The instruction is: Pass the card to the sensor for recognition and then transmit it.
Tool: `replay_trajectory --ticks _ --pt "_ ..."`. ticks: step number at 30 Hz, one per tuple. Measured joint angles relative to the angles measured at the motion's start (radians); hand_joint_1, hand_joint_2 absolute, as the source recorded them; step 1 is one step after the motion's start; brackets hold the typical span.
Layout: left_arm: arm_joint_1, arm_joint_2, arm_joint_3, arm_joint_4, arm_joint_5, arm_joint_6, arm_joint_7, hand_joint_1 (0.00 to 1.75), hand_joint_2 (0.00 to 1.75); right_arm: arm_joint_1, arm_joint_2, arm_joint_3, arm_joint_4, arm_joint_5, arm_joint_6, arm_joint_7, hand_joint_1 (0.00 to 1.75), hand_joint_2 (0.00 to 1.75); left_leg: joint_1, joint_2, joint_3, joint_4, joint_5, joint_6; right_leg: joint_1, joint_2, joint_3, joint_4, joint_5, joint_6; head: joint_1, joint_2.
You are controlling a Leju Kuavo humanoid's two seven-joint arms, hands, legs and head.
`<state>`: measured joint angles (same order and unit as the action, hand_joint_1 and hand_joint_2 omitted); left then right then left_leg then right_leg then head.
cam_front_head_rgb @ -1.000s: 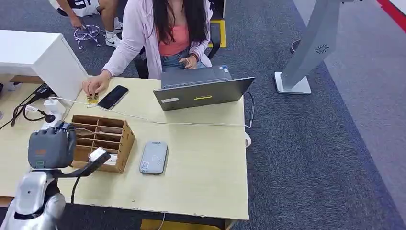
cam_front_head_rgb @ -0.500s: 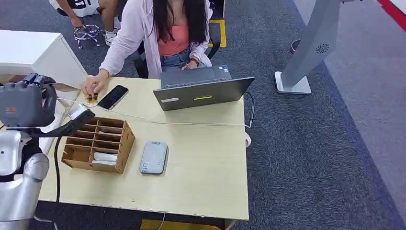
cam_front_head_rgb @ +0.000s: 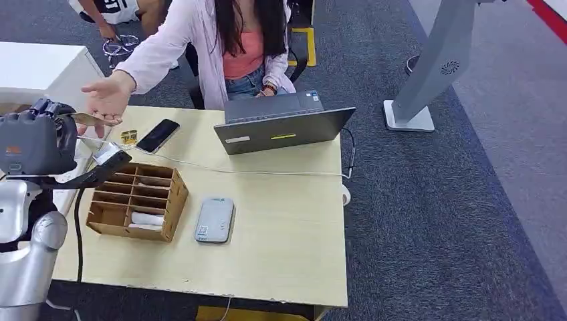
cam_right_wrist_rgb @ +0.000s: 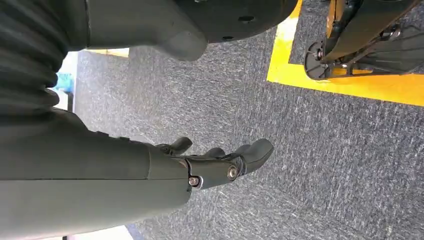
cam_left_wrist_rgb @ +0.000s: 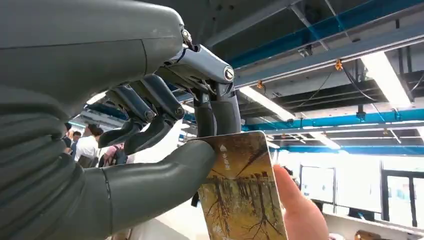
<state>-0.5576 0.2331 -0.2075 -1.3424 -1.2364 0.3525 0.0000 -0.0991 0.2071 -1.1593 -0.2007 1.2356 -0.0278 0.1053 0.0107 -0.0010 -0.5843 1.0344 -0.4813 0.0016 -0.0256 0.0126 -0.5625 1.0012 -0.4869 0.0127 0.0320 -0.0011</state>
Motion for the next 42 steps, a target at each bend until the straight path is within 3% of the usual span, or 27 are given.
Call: replay_trajectory --ticks 4,7,12,16,17,18,24,27,30,33,36,38,42 --pt "-0.035 0.000 -0.004 0.000 0.009 0.000 0.000 1.75 1.75 0.000 0.000 0.002 0.000 0.005 0.001 -0.003 0.00 1.75 0.000 0.000 0.000 0.000 0.000 0.000 0.000 0.000 0.000 0.000 0.000 0.000 0.000 0.000" --pt "-0.112 -0.001 -0.008 0.041 -0.016 0.025 0.020 1.75 1.75 -0.002 0.000 0.010 0.000 0.028 0.008 -0.002 0.00 1.75 0.000 0.000 0.000 0.000 0.000 0.000 0.000 0.000 0.000 0.000 0.000 0.000 0.001 0.000" --pt "-0.360 0.003 -0.008 0.362 -0.150 0.178 0.055 1.75 1.75 -0.006 0.000 0.044 0.000 0.074 0.013 0.005 0.00 1.75 0.000 0.001 0.000 0.000 0.001 -0.001 0.000 0.002 0.000 0.001 0.002 0.000 0.000 0.000" --pt "-0.474 0.012 -0.008 0.561 -0.179 0.212 0.081 1.75 1.75 -0.007 0.000 0.058 0.000 0.085 0.015 0.015 0.00 1.75 0.000 0.001 0.000 0.000 0.001 -0.001 0.000 0.002 0.000 0.001 0.002 0.000 -0.001 0.000" --pt "-0.491 0.015 -0.008 0.609 -0.183 0.228 0.098 0.23 1.75 -0.008 0.000 0.062 0.000 0.088 0.015 0.018 0.00 1.75 0.000 0.001 0.000 0.000 0.001 -0.001 0.000 0.003 0.000 0.001 0.002 0.000 0.000 0.000" --pt "-0.505 0.020 -0.008 0.654 -0.183 0.248 0.105 0.00 1.75 -0.008 0.000 0.066 0.000 0.090 0.014 0.018 0.00 1.75 0.000 0.002 0.000 0.000 0.001 -0.001 0.000 0.003 0.000 0.001 0.002 0.000 0.000 0.000" --pt "-0.540 0.036 -0.002 0.787 -0.191 0.288 0.090 0.00 1.75 -0.009 0.000 0.076 0.000 0.091 0.014 0.020 0.00 1.75 0.000 0.001 0.000 0.000 0.001 -0.001 0.000 0.002 0.000 0.001 0.001 0.000 0.000 0.000" --pt "-0.536 0.037 0.019 0.803 -0.143 0.318 0.035 0.00 1.75 -0.009 0.000 0.076 0.000 0.085 0.013 0.020 0.00 1.75 0.000 0.001 -0.001 0.000 0.001 -0.001 0.000 0.002 0.000 0.001 0.001 0.000 0.000 0.000" --pt "-0.514 0.034 0.058 0.794 -0.030 0.332 -0.066 0.00 1.75 -0.008 0.000 0.076 0.000 0.081 0.011 0.020 0.00 1.75 0.000 0.001 0.000 0.000 0.001 -0.001 0.000 0.002 0.000 0.001 0.001 0.000 0.000 0.000" --pt "-0.441 0.033 0.128 0.704 0.246 0.263 -0.228 0.00 1.75 -0.008 0.000 0.076 0.000 0.067 0.011 0.016 0.00 1.75 0.000 0.002 0.000 0.000 0.001 -0.001 0.000 0.003 0.000 0.001 0.001 0.000 0.000 0.000" --pt "-0.318 0.046 0.210 0.543 0.561 0.128 -0.341 0.00 1.75 -0.006 0.000 0.071 0.000 0.050 0.011 0.010 0.00 1.75 0.000 0.005 0.000 -0.001 0.001 -0.001 0.000 0.007 -0.001 0.001 0.001 0.000 0.000 0.000" --pt "-0.232 0.056 0.266 0.439 0.655 0.082 -0.370 0.00 1.75 -0.003 0.000 0.069 0.000 0.046 0.010 0.008 0.00 1.75 0.000 0.006 0.000 -0.001 0.001 -0.001 0.000 0.008 -0.002 0.001 0.001 0.000 -0.002 0.000" --pt "-0.142 0.067 0.329 0.320 0.669 0.061 -0.378 0.00 1.75 -0.003 0.000 0.068 0.000 0.043 0.010 0.008 0.00 1.75 0.001 0.002 -0.001 -0.001 0.001 -0.001 0.001 0.003 -0.001 0.001 0.000 0.000 -0.001 0.000"
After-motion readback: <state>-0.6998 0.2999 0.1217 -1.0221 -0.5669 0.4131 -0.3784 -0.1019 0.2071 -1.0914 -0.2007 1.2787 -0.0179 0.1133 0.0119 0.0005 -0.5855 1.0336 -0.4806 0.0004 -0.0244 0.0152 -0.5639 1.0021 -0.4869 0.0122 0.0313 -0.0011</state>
